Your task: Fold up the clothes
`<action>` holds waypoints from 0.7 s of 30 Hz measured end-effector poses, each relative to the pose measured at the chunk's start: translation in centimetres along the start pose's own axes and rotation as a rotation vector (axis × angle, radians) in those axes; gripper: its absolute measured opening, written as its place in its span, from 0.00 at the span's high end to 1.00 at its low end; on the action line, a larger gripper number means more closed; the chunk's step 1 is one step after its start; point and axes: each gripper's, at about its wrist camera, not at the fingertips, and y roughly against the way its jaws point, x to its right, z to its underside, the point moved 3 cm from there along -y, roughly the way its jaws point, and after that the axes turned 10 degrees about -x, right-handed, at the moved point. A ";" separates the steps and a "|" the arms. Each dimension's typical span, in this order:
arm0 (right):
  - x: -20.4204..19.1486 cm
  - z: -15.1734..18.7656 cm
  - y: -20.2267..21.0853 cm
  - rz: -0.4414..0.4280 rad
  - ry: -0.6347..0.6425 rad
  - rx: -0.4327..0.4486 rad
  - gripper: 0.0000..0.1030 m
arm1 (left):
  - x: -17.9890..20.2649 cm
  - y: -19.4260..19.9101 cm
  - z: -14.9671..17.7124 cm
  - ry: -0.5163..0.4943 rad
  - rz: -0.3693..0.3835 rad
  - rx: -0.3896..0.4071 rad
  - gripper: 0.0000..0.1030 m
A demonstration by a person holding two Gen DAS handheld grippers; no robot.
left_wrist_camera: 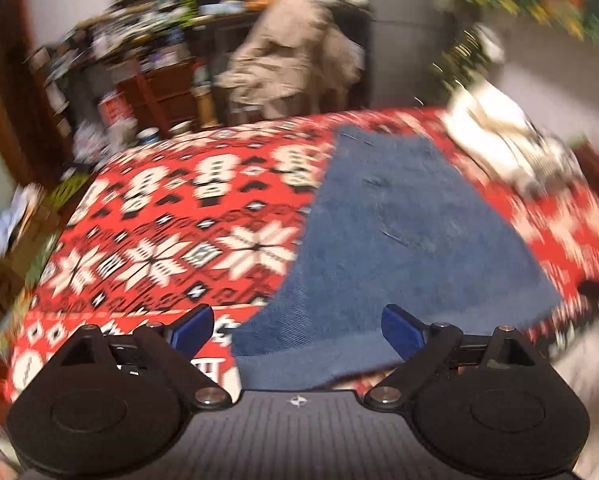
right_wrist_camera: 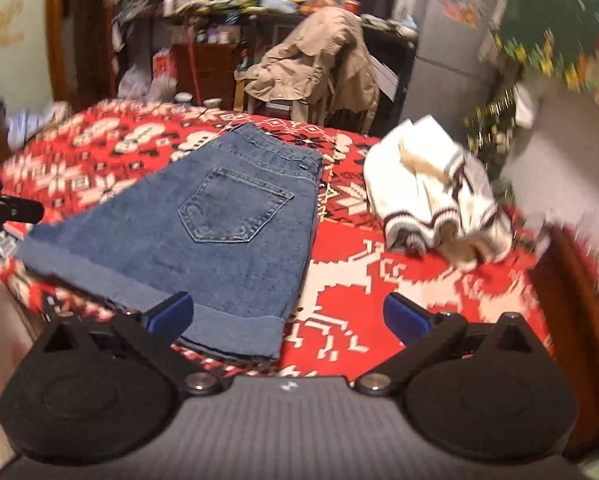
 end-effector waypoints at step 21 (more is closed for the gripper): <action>-0.4 0.5 -4.0 -0.171 -0.245 -0.017 0.80 | 3.9 -6.3 -0.5 0.066 0.148 -0.120 0.98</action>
